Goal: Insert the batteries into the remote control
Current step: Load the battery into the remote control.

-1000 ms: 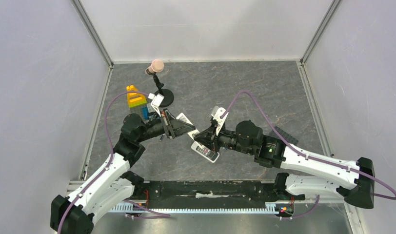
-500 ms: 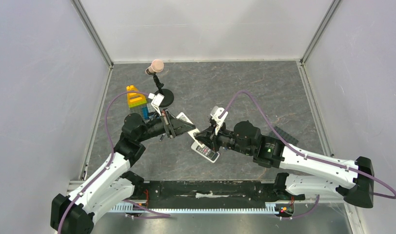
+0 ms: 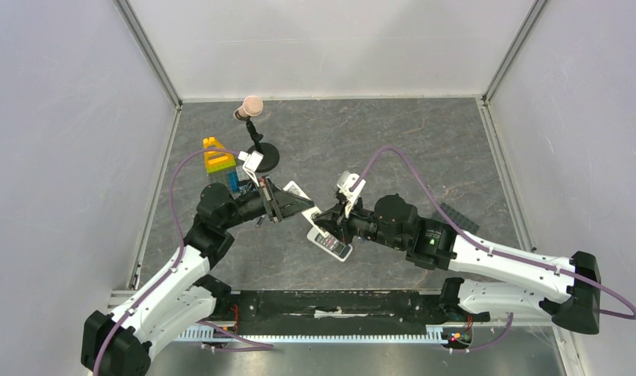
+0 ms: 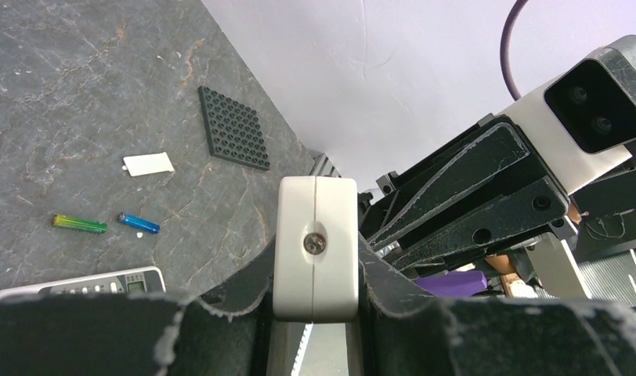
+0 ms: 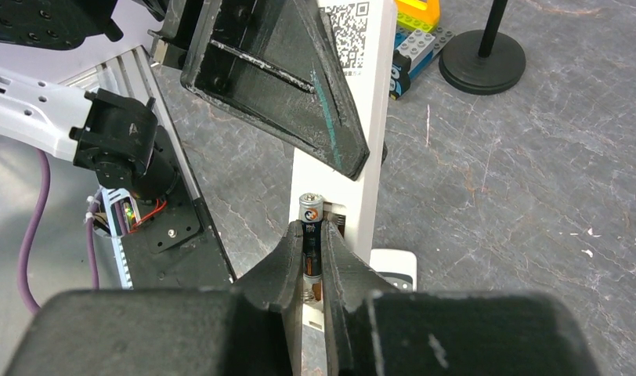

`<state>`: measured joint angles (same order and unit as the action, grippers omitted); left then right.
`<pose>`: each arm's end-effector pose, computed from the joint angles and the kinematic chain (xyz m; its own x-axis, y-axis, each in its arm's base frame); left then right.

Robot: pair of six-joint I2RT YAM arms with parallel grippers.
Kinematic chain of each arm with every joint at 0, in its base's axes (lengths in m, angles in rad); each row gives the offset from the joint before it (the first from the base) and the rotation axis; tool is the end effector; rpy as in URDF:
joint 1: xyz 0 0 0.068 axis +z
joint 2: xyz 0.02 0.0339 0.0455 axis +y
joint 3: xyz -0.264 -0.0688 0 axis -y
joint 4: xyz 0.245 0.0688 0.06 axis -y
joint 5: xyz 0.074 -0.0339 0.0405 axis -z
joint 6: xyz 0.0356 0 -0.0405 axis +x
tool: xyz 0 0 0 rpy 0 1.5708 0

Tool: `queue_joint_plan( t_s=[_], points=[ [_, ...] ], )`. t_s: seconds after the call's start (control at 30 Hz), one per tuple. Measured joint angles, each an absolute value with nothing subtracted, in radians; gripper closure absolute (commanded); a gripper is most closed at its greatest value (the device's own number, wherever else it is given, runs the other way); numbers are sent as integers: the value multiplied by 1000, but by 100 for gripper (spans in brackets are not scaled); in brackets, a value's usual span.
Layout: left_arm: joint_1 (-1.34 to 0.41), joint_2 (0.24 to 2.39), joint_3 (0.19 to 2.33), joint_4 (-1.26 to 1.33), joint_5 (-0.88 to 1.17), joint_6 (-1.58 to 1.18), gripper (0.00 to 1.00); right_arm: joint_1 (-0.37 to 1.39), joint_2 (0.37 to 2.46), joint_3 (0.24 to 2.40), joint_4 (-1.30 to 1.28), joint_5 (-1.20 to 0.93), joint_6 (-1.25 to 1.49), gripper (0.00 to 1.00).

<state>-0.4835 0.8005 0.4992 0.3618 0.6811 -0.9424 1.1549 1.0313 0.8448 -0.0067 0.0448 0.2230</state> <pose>0.1573 -0.1079 0.2937 -0.7109 -0.3366 -0.6176 0.5827 0.2098 -0.7851 0.0999 0.2224 0.3325 -0.2738 -0.0731 -0.9590 -0.8567 0.4717 0.2087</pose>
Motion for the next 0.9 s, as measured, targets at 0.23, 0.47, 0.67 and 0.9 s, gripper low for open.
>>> queue_joint_plan(
  t_s=[0.23,0.47,0.67,0.9],
  points=[
    [-484,801,489,362,681,-942,98,1155,1033,845,-30,34,213,91],
    [-484,801,481,362,681,-942,98,1155,1042,845,-31,32,224,78],
    [-484,802,477,368,678,-944,98,1155,1042,846,-33,31,238,74],
    [-482,801,476,382,675,-952,98,1157,1037,855,-51,31,259,63]
  ],
)
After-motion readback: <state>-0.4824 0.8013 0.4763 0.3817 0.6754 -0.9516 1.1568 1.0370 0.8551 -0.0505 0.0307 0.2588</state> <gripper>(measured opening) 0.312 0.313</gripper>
